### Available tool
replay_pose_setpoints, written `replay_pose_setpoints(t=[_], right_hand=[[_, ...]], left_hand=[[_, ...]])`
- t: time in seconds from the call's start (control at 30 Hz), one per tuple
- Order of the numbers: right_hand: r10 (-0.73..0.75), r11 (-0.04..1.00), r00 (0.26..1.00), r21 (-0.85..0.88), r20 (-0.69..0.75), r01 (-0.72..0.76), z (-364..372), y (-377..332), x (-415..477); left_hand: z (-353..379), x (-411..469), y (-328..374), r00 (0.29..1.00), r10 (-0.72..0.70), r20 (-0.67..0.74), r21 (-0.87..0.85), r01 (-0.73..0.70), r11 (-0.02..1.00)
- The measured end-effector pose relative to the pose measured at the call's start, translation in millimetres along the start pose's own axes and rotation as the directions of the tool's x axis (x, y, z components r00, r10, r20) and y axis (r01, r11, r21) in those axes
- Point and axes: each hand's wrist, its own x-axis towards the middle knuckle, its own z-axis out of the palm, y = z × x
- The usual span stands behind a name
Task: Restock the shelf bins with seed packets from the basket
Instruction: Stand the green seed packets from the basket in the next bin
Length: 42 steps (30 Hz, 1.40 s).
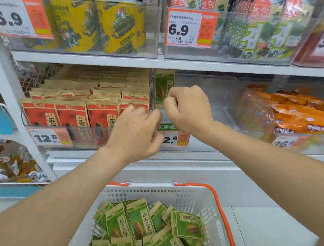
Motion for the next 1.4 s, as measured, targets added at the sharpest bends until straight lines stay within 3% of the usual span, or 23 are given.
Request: replay_pose_setpoints(t=[0.07,0.13,0.2,0.23,0.3,0.37,0.43,0.5,0.63,0.77,0.93,1.0,1.07,1.27,1.33,1.4], right_hand=[[-0.182,0.983,0.983,-0.002,0.018,0.182,-4.1,0.7,-28.0],[-0.29,0.956,0.95,-0.021,0.116,0.294,0.8,5.4,-59.8],[-0.284,0.943,0.908,-0.082,0.309,0.323,11.6,8.5,-89.2],[-0.224,0.941,0.852,-0.124,0.473,0.316,15.7,7.2,-101.8],[-0.013,0.932,0.622,-0.216,0.783,0.291,26.6,6.7,-127.3],[0.116,0.945,0.397,-0.225,0.91,0.239,40.6,9.2,-155.1],[0.167,0.949,0.267,-0.228,0.949,0.217,57.0,16.3,-183.8],[0.221,0.955,0.194,-0.252,0.956,0.155,72.4,25.1,-210.7],[0.254,0.965,0.139,-0.261,0.957,0.035,91.8,32.8,-253.3],[0.272,0.932,0.189,-0.307,0.944,0.192,102.7,28.1,-274.2],[0.24,0.949,0.114,-0.258,0.964,0.179,99.5,35.3,-261.0],[0.177,0.974,0.159,-0.196,0.971,0.113,98.3,40.5,-247.9],[0.117,0.992,0.258,-0.123,0.959,0.007,94.9,42.2,-227.2],[0.102,0.925,0.69,0.186,0.717,-0.33,69.0,27.6,-163.5],[0.105,0.907,0.825,0.286,0.555,-0.308,57.6,17.8,-151.6],[0.147,0.876,0.914,0.38,0.378,-0.298,48.5,8.1,-141.5]], left_hand=[[2.3,-14.3,14.9,0.959,-0.041,0.281,-0.013,0.047,0.999],[8.4,-29.0,28.2,0.808,-0.011,0.589,0.026,-0.005,1.0],[13.5,-42.1,36.2,0.621,0.047,0.782,-0.015,-0.056,0.998],[15.1,-48.4,39.0,0.553,0.061,0.831,-0.039,-0.052,0.998],[19.5,-59.1,43.0,0.471,0.069,0.879,-0.048,-0.057,0.997],[23.6,-66.0,49.0,0.405,0.082,0.911,-0.054,-0.082,0.995],[28.2,-69.5,56.1,0.367,0.097,0.925,-0.064,-0.1,0.993],[33.1,-72.3,62.7,0.356,0.11,0.928,-0.073,-0.114,0.991],[42.5,-77.8,73.5,0.337,0.129,0.933,-0.091,-0.126,0.988],[46.5,-78.6,75.0,0.322,0.14,0.936,-0.101,-0.136,0.986],[48.7,-77.1,69.1,0.301,0.11,0.947,-0.083,-0.102,0.991],[47.9,-76.2,65.1,0.273,0.081,0.959,-0.066,-0.064,0.996],[45.9,-72.6,60.2,0.268,0.04,0.963,-0.052,0.038,0.998],[29.8,-47.3,32.1,0.34,-0.066,0.938,-0.087,0.415,0.906],[21.3,-39.0,20.5,0.4,-0.108,0.91,-0.159,0.579,0.8],[9.7,-31.3,14.8,0.451,-0.138,0.882,-0.293,0.753,0.589]])
